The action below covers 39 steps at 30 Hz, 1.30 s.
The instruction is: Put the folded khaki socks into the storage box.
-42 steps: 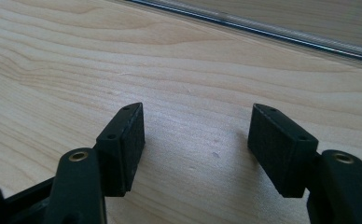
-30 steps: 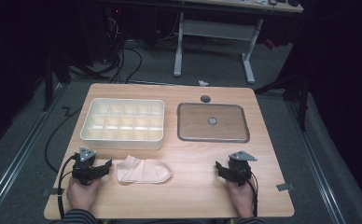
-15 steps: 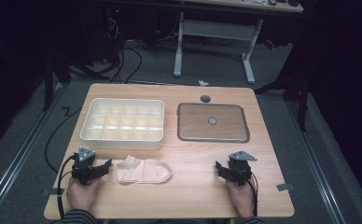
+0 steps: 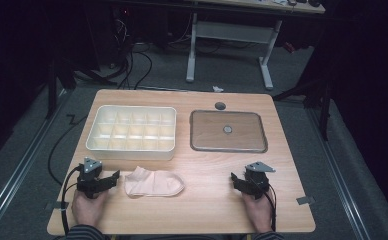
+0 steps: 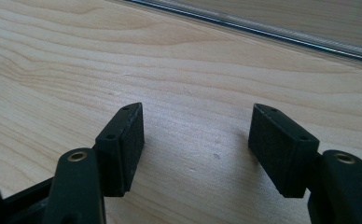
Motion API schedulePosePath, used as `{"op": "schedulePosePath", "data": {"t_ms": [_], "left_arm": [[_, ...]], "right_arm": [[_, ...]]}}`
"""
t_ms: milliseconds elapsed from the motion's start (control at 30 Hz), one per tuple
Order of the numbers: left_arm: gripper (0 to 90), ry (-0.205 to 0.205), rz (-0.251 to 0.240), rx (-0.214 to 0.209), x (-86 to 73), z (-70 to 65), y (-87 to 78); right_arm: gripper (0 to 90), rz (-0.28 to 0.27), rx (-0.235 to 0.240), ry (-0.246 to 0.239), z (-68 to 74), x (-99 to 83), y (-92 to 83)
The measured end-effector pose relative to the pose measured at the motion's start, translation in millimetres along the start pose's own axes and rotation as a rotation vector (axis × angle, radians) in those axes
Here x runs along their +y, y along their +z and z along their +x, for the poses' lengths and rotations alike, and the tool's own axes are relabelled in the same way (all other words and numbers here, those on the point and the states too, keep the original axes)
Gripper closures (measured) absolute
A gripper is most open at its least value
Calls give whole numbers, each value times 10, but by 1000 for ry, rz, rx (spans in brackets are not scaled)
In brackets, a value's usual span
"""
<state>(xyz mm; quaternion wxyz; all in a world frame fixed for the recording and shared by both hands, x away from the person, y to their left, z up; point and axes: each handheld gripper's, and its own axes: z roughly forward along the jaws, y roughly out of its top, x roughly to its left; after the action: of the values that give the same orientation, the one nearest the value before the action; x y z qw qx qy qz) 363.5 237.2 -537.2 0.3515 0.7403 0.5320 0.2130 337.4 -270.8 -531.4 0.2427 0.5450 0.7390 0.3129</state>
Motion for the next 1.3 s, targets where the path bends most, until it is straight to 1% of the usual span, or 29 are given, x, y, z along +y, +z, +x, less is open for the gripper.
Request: {"op": "schedulePosePath", "data": {"t_ms": [200, 400, 633, 700, 900, 933, 967, 1033, 1100, 1200, 1300], "left_arm": [[279, 4, 1, 7, 3, -15, 8], [277, 31, 11, 31, 7, -51, 18], [277, 30, 11, 29, 8, -49, 17], [285, 26, 10, 34, 7, -50, 14], [310, 30, 7, 32, -3, -58, 2], [312, 28, 7, 30, -5, -58, -2], [312, 26, 4, 27, -9, -57, -7], [318, 17, 0, 8, -13, -50, -16], [316, 15, -3, -11, -15, -53, -20], [308, 17, -1, -25, -22, -68, -36], [309, -14, -20, -47, -36, -51, -71]], "right_arm": [[360, 0, 0, 0, 0, 0, 1], [360, -1, 1, -1, -1, 1, 1], [372, -1, 3, 8, -3, -1, -4], [395, -3, -6, 13, -2, -8, -12], [398, 6, -14, 15, 11, 1, -16], [426, 0, -15, 16, 14, -5, -18], [426, 0, -15, 16, 14, -5, -18], [469, 8, -19, 13, 23, 5, -30], [477, 9, -20, 10, 28, 7, -35], [502, -5, -14, 7, 45, 3, -60], [514, -27, 4, 18, 60, 3, -86]]}}
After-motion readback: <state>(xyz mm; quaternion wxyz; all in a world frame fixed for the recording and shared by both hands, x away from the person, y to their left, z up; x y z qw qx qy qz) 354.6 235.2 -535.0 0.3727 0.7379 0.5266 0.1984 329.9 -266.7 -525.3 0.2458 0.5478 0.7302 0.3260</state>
